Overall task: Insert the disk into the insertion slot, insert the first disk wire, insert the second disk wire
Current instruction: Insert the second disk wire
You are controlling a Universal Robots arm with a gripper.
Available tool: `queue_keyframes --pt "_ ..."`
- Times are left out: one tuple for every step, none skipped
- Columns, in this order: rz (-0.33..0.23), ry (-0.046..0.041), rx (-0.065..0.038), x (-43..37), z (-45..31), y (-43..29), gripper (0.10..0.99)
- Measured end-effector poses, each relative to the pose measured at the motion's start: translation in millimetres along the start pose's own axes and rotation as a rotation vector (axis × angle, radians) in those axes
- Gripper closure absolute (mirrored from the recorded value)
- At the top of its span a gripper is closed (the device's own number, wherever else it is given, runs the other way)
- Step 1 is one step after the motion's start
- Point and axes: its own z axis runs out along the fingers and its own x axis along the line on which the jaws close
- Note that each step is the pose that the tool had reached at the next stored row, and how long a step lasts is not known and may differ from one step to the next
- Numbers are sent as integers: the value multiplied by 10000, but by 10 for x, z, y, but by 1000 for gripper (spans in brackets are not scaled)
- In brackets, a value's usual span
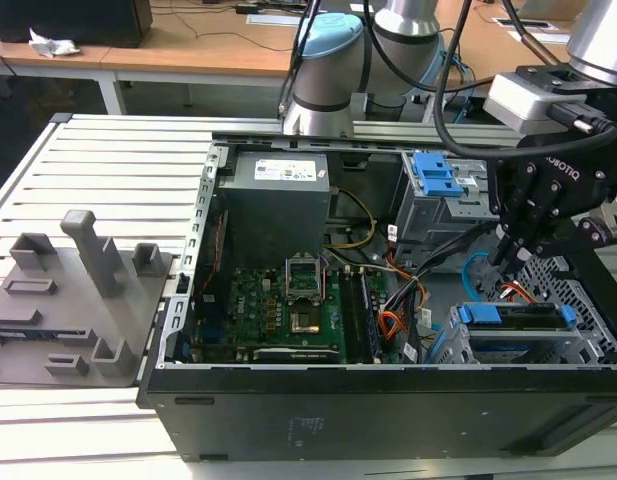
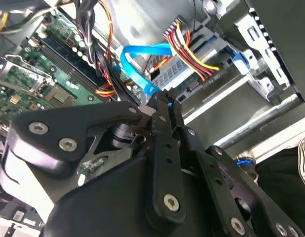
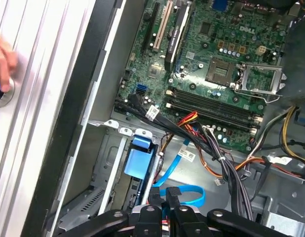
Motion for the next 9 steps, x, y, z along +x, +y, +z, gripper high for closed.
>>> queue_keyframes --pt "0 5 -2 53 6 14 925" --pt "1 6 -2 126 20 33 925" --pt "62 -2 -6 176 45 45 925" --pt "147 -8 -13 178 54 45 925" --pt "269 -14 -24 177 62 44 925" --pt "621 -38 -53 176 81 43 925" --pt "863 -54 -73 175 90 42 925" --pt "1036 -67 -86 175 97 42 925" --pt "1255 -82 -105 174 105 41 925"
